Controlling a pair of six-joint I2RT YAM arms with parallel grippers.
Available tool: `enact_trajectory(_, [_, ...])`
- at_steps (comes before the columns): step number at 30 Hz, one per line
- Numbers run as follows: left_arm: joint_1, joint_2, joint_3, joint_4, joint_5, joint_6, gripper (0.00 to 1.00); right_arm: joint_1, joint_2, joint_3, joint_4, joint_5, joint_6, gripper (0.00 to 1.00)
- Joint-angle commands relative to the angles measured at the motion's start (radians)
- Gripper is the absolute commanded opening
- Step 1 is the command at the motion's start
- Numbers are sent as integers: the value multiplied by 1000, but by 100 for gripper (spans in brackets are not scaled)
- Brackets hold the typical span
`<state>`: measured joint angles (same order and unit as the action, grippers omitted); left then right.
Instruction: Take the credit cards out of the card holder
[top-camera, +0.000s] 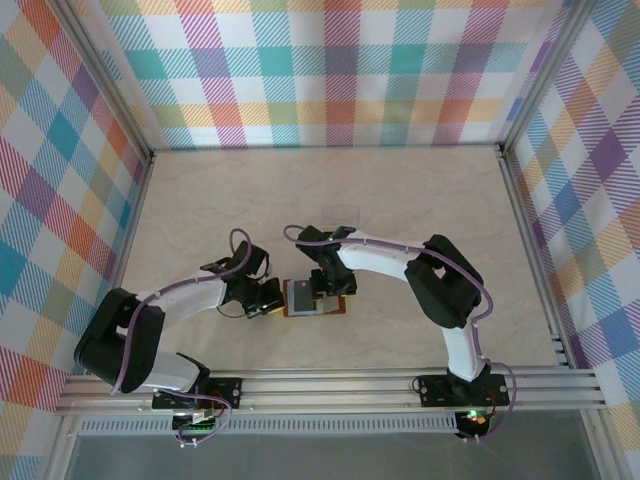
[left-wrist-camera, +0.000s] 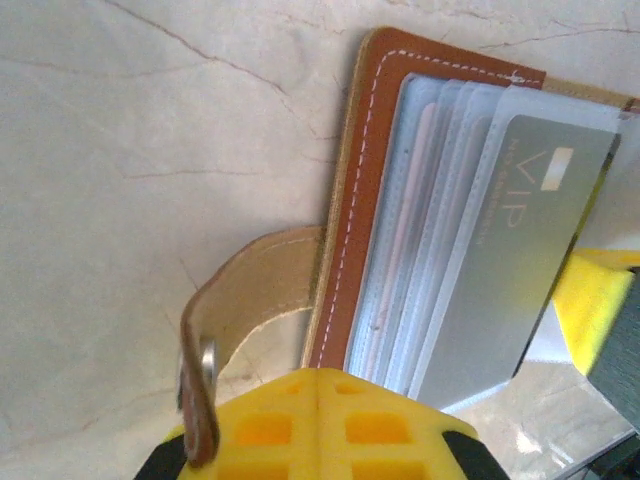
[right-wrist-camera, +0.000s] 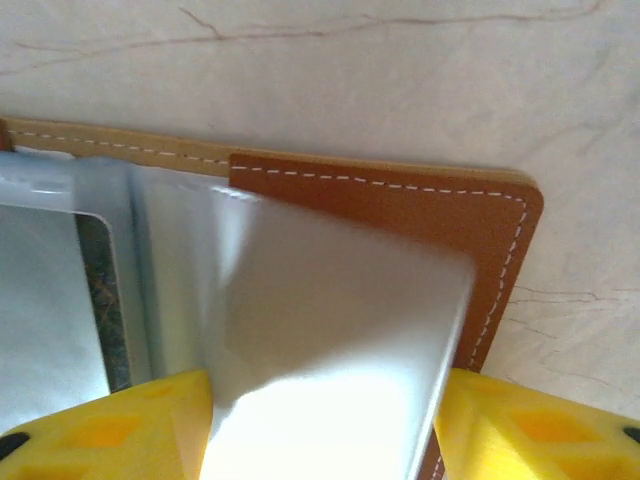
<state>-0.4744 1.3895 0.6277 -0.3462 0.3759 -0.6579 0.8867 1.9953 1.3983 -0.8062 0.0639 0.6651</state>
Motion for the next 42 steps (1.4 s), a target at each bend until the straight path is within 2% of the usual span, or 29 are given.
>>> enact_trajectory(1, [2, -38, 47, -60, -19, 16, 0, -8, -19, -40, -11, 16, -10, 60])
enact_trajectory(9, [-29, -18, 135, -76, -2, 22, 1, -8, -42, -62, -1, 14, -7, 56])
enact_trajectory(23, [-109, 225, 304, -100, -43, 84, 1, -8, -127, -92, -30, 64, 6, 57])
enact_trajectory(28, [-116, 256, 291, -125, -105, 102, 2, -7, -87, -93, -51, 122, 2, 55])
enact_trajectory(33, [-119, 241, 253, -113, -111, 96, 1, -8, -61, -107, -47, 114, -2, 53])
enact_trajectory(42, [-124, 228, 233, -106, -120, 90, 1, -8, -197, -90, -64, 112, 3, 50])
